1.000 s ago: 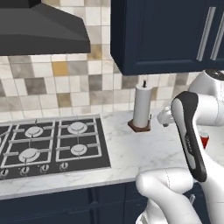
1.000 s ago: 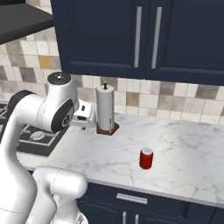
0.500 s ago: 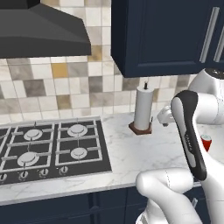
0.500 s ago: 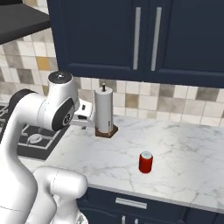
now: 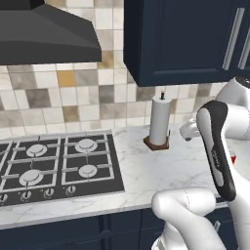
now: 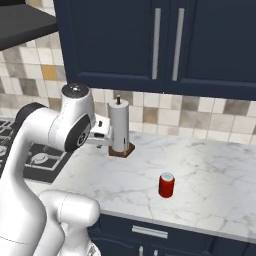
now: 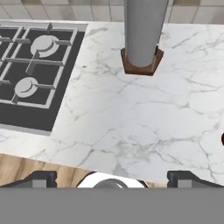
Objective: Four empty soda cans are scattered around the kitchen. Gather all the cans and cluster them next to the stove for recycling.
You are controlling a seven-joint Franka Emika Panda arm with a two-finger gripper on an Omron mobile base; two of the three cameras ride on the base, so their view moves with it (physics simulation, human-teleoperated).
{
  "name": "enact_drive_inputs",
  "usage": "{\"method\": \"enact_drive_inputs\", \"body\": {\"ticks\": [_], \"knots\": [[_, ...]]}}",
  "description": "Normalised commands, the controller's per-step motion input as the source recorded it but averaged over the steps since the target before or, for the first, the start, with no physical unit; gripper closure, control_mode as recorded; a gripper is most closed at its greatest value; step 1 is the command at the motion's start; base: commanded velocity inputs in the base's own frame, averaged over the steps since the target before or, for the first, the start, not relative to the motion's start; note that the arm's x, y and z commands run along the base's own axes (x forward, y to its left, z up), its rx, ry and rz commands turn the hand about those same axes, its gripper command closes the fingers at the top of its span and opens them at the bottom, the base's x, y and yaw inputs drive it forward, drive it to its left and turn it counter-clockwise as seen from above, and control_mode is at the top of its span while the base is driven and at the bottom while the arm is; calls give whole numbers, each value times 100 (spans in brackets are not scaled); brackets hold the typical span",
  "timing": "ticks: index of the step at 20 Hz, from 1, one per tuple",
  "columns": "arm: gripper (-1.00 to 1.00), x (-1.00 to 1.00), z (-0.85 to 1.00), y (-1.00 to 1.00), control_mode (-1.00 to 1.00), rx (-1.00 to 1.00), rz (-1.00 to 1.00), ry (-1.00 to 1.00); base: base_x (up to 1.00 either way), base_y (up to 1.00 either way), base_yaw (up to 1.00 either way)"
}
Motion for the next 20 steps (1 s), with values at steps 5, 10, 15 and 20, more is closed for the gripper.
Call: {"method": "enact_drive_inputs", "body": {"ticks": [5,10,15,20], "knots": [[-100,-15,2,-31,-100,8,30,-9,0,0,0],[-100,-3,0,-27,-100,1,43,-5,0,0,0],[-100,-1,0,-26,-100,0,45,-9,0,0,0],[-100,0,-7,-24,-100,0,47,-17,0,0,0]]}}
